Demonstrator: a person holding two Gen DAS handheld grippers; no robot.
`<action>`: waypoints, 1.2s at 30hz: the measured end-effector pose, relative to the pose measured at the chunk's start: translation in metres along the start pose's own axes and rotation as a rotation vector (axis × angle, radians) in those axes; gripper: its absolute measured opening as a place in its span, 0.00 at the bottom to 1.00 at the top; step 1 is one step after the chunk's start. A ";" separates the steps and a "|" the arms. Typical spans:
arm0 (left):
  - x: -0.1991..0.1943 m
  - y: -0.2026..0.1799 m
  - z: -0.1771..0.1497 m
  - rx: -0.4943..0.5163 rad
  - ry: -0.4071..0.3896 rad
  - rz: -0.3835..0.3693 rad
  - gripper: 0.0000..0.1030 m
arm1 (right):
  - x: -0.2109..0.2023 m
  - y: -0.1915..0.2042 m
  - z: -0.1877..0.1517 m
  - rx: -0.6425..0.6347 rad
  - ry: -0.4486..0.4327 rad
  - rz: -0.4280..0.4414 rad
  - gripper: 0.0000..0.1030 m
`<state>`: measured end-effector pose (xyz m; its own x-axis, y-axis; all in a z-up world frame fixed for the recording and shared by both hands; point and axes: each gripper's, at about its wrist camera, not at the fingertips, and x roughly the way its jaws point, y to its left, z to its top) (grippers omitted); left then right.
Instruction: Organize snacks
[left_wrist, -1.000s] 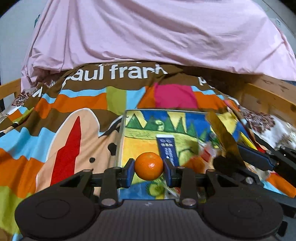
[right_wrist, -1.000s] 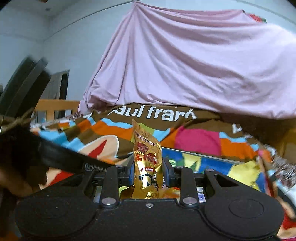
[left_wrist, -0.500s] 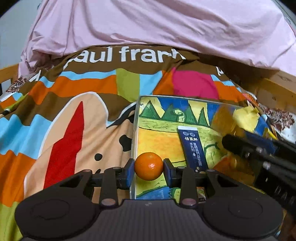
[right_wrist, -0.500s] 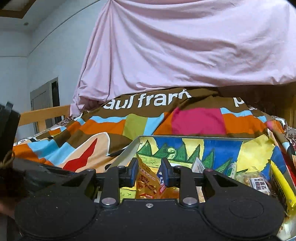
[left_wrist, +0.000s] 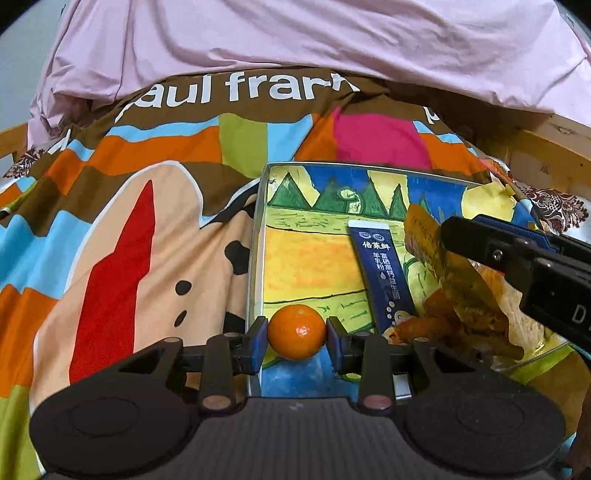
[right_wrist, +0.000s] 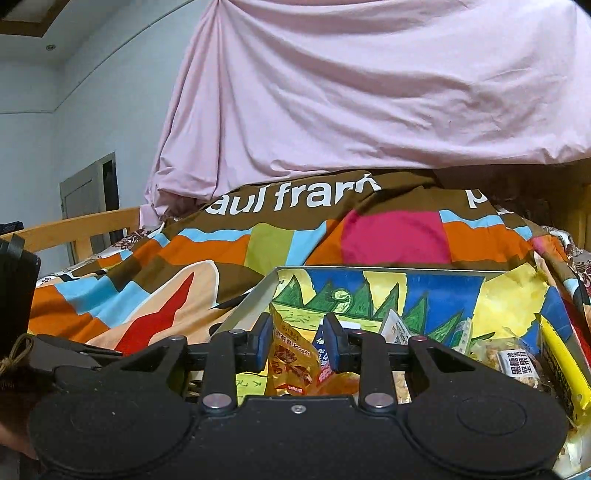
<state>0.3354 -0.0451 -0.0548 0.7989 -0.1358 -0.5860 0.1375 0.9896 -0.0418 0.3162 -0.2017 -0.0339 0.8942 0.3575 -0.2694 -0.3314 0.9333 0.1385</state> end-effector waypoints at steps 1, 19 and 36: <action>0.000 0.000 -0.001 -0.002 0.000 -0.001 0.39 | 0.000 0.000 0.000 -0.001 0.002 0.002 0.32; -0.040 0.014 -0.005 -0.102 -0.053 0.011 0.86 | -0.029 -0.003 0.028 0.045 -0.046 -0.013 0.52; -0.125 0.013 0.006 -0.173 -0.213 0.036 0.99 | -0.113 -0.003 0.061 0.037 -0.114 -0.108 0.81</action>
<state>0.2414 -0.0155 0.0229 0.9090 -0.0888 -0.4072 0.0189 0.9848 -0.1726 0.2343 -0.2474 0.0546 0.9531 0.2470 -0.1746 -0.2223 0.9634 0.1497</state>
